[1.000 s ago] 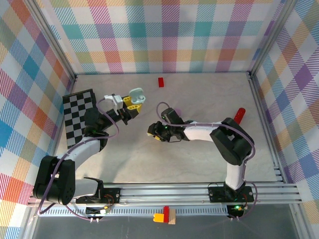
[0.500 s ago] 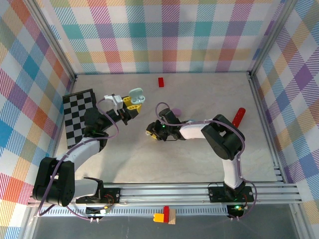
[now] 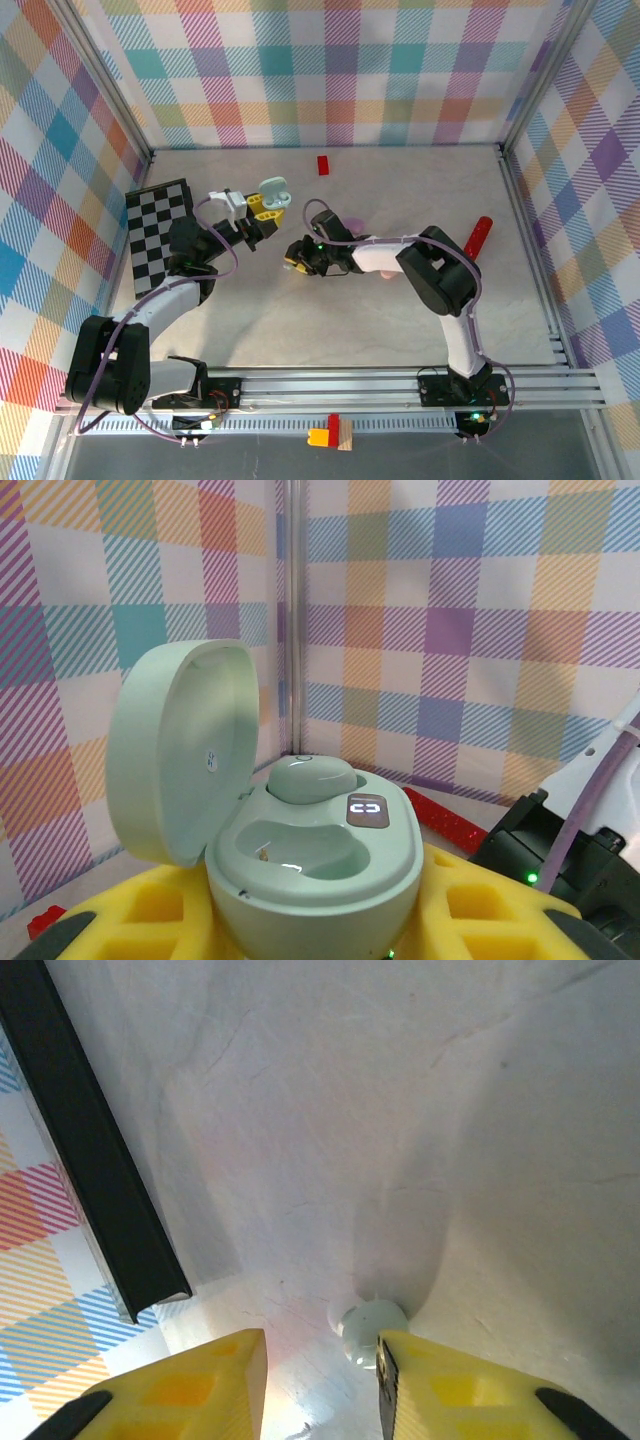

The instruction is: Insert wireless bluetooth earbuds into charging case

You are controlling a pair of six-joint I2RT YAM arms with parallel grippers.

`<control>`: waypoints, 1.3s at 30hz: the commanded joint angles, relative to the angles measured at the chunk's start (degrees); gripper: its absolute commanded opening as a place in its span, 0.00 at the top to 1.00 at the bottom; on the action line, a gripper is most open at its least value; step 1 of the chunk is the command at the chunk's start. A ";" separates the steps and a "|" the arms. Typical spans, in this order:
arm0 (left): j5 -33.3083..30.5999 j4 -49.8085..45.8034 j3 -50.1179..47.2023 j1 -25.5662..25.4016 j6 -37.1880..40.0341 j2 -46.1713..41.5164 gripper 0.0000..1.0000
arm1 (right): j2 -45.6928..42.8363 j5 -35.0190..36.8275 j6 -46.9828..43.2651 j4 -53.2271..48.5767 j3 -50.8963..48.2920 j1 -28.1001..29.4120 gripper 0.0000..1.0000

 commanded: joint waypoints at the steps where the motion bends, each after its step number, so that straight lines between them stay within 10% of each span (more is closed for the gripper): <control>1: -0.17 0.90 0.27 0.73 1.05 -0.51 0.70 | 2.31 -2.52 -4.59 -4.08 3.19 -0.39 0.66; 39: -0.81 1.47 -0.15 1.05 0.74 -0.51 0.70 | 12.58 -4.93 -20.06 -29.25 20.06 1.45 0.72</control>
